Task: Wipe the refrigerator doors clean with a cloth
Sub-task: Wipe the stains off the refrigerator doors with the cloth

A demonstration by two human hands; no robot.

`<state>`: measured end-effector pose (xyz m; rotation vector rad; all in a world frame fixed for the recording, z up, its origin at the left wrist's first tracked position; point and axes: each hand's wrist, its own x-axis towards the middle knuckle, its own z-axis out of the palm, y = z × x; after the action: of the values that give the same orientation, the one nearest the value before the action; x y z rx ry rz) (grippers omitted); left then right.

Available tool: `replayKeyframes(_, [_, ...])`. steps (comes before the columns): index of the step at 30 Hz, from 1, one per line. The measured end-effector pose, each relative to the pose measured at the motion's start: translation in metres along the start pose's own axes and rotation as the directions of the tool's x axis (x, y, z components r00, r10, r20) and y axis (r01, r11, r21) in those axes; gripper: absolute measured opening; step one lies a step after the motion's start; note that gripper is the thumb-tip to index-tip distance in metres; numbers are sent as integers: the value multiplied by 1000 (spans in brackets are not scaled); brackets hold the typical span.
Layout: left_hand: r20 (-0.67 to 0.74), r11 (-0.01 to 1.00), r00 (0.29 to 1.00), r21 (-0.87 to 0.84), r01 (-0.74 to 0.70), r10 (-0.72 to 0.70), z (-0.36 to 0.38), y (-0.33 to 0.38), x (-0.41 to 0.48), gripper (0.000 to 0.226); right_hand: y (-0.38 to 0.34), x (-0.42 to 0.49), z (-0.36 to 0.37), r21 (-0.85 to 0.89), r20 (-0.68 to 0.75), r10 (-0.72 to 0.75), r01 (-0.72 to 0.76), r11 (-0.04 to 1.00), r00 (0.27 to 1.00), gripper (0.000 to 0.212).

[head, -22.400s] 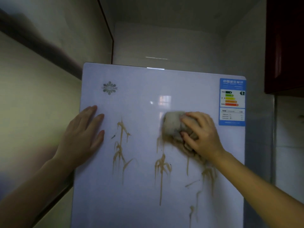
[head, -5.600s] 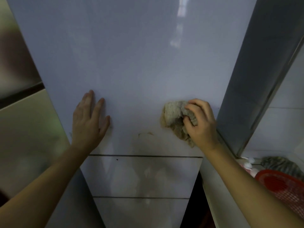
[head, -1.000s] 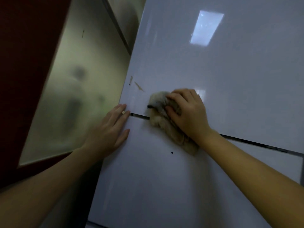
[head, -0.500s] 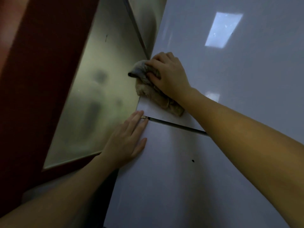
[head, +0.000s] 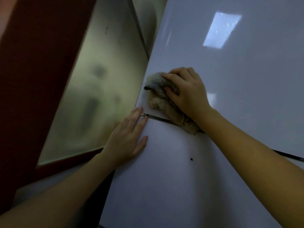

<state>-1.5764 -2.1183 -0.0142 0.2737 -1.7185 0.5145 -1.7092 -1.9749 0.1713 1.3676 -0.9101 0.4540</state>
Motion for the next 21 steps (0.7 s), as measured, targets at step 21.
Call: replayKeyframes(21, [74, 999, 997, 11, 31, -32, -7, 10, 1, 63, 7, -157, -92, 18, 29, 212, -213, 977, 977, 30])
